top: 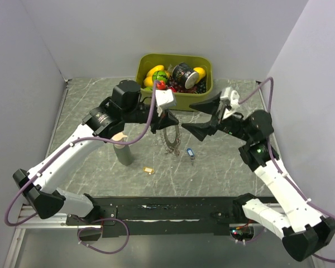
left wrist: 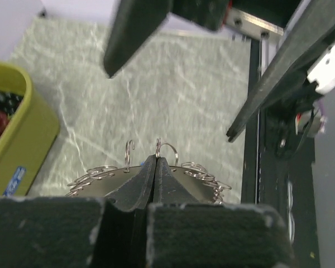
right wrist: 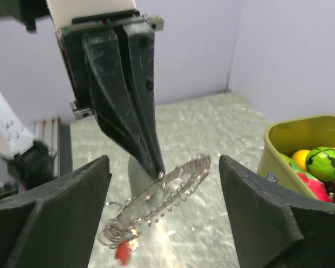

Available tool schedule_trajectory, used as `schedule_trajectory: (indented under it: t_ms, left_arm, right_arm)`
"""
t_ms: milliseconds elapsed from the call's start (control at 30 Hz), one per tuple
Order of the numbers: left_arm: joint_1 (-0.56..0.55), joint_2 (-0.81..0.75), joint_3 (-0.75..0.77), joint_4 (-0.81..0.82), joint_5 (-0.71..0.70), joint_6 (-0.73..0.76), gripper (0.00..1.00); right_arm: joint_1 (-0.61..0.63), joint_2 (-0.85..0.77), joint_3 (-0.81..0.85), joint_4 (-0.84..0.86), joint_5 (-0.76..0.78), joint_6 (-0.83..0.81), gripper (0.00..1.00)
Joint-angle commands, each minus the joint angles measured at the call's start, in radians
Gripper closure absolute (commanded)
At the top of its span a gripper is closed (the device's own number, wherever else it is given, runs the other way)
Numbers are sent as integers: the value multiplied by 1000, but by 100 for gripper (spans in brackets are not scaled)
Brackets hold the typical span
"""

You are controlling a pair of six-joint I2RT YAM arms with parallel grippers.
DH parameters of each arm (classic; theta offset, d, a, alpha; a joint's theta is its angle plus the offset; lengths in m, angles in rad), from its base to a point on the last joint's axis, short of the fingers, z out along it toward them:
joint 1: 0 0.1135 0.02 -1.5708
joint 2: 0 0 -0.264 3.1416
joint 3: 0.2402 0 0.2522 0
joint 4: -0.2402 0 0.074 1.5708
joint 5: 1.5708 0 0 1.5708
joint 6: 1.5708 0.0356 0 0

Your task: Put the keys on the keyring

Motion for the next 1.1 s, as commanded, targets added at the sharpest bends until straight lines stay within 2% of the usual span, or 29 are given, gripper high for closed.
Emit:
schedule_trajectory:
  t_ms: [0,33,133,367,433,667,1000,1067]
  left_arm:
    - [-32,23,111,-184,-76,126,99]
    - [-36,37,124,-203,-93,132,99]
    - [-49,60,164,-272,-108,161,99]
    - [-56,56,165,-269,-106,171,99]
    - [-56,54,164,-262,-107,169,99]
    - [-56,42,151,-237,-89,162,99]
    - [-64,40,151,-220,-58,149,99]
    - [-65,39,150,-213,-58,146,99]
  right_arm:
    - [-3,83,149,-310,-123,-204,22]
    - [-6,99,187,-342,-167,-253,27]
    - [-5,140,236,-438,-218,-316,36]
    - [-6,185,265,-524,-264,-361,53]
    - [-5,195,264,-523,-275,-357,56]
    - [-5,223,250,-480,-304,-326,58]
    - [-2,252,235,-437,-322,-278,71]
    - [-3,258,236,-440,-319,-274,78]
